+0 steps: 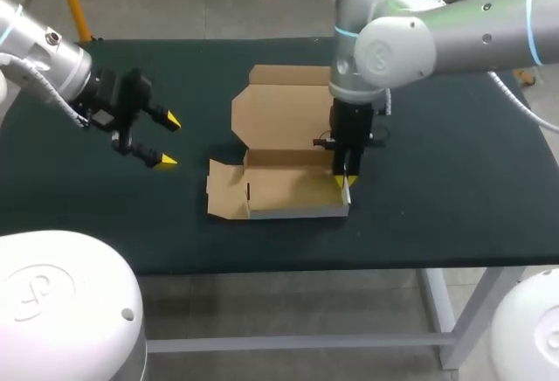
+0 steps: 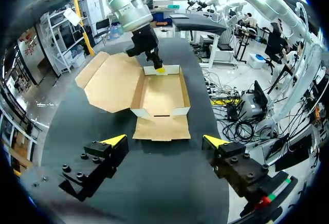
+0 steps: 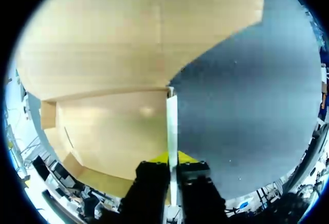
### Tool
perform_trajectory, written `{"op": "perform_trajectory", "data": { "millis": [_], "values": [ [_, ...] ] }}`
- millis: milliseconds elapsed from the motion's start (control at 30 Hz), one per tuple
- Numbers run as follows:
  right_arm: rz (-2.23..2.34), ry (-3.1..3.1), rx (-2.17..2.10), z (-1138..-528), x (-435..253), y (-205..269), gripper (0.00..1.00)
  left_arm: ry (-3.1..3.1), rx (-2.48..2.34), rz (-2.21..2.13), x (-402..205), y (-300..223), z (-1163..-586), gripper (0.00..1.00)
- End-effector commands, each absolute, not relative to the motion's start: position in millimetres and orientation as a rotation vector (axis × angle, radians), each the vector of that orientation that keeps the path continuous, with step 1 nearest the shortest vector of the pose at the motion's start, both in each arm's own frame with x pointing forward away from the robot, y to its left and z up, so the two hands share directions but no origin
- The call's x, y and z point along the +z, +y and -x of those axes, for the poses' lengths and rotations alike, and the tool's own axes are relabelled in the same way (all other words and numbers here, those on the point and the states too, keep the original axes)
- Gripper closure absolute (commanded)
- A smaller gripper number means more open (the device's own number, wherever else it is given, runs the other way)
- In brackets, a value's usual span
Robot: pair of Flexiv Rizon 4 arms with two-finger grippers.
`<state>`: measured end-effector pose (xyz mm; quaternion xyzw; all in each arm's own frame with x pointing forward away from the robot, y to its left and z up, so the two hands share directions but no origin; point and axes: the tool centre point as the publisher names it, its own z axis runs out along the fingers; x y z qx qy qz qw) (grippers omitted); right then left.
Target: Assemble the packaging by folding the flat box into shape, placing the metal phone stand inside, and closing the box properly
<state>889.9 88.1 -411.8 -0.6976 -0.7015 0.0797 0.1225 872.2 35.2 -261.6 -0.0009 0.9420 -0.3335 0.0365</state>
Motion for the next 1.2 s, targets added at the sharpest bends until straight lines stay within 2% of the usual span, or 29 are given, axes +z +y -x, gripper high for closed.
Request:
{"op": "perform_trajectory", "data": {
  "millis": [33, 300, 567, 967, 1100, 1200],
  "values": [
    [2.071, -2.071, 0.169, -885.3, -417.9, 87.6, 0.89, 2.897, -1.022, 0.001, -261.3, 35.5, -872.8, 0.00],
    [2.124, -2.112, 0.095, -887.1, -416.1, 86.8, 0.87, 2.897, -1.022, 0.001, -261.3, 35.5, -872.8, 0.00],
    [2.193, -2.135, 0.043, -888.1, -416.6, 88.1, 0.90, 2.897, -1.022, 0.001, -261.3, 35.5, -872.8, 0.00],
    [2.235, -2.181, -0.044, -892.5, -419.3, 86.7, 0.81, 2.897, -1.022, 0.001, -261.3, 35.5, -872.8, 0.00],
    [2.239, -2.187, -0.058, -893.6, -420.2, 86.5, 0.84, 2.897, -1.022, 0.001, -261.3, 35.5, -872.8, 0.00],
    [2.241, -2.192, -0.068, -894.6, -420.7, 86.8, 0.93, 2.897, -1.022, 0.001, -261.3, 35.5, -872.8, 0.00]
  ]
}}
